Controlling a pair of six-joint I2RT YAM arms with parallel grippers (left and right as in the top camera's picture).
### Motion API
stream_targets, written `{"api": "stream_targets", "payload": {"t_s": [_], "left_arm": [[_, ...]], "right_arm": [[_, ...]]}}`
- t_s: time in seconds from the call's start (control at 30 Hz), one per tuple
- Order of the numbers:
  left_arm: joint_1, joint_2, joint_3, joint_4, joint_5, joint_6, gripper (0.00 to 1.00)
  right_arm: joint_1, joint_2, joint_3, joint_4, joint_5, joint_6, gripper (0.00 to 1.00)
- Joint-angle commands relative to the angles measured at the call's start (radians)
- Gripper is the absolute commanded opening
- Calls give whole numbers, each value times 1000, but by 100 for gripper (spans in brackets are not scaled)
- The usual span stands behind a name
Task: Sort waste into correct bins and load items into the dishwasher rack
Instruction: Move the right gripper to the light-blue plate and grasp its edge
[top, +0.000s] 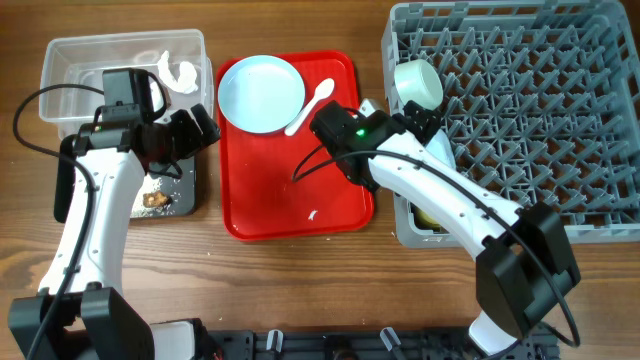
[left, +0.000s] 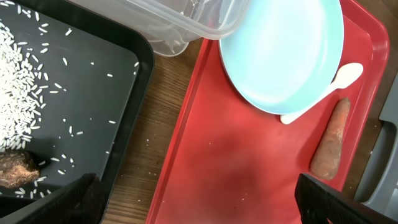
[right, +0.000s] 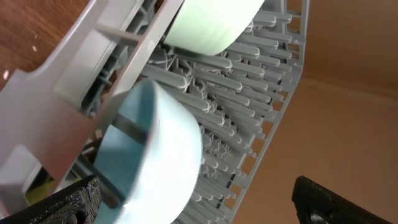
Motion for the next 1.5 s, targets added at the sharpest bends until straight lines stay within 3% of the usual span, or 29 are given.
{"api": "stream_targets", "payload": {"t_s": [0.0, 0.17, 0.43, 0.53, 0.77, 0.87, 0.97, 1.03, 1.17, 1.27, 1.47], "left_arm": [[6, -11, 18, 3, -2, 2, 100], [6, -11, 18, 3, -2, 2, 100], [6, -11, 18, 3, -2, 2, 100], [6, -11, 18, 3, -2, 2, 100], [6, -11, 18, 3, -2, 2, 100], [6, -11, 18, 3, -2, 2, 100], [6, -11, 18, 3, -2, 2, 100], [6, -11, 18, 3, -2, 2, 100], [6, -11, 18, 3, -2, 2, 100], [6, -11, 18, 3, -2, 2, 100], [6, -11, 18, 3, -2, 2, 100]], "right_arm": [[3, -4, 67, 47, -9, 40, 100], [5, -37, 124, 201, -100, 60, 100], [15, -43, 133, 381, -879, 71, 100], [12, -43, 132, 443, -1024, 144, 100], [11, -43, 132, 563, -1036, 264, 100], [11, -43, 132, 644, -986, 377, 91], [17, -43, 132, 715, -984, 377, 87], [22, -43, 132, 739, -985, 378, 88], [20, -41, 132, 721, -985, 376, 100], [11, -41, 132, 686, -977, 376, 100], [-28, -38, 197, 611, -1017, 512, 100]]}}
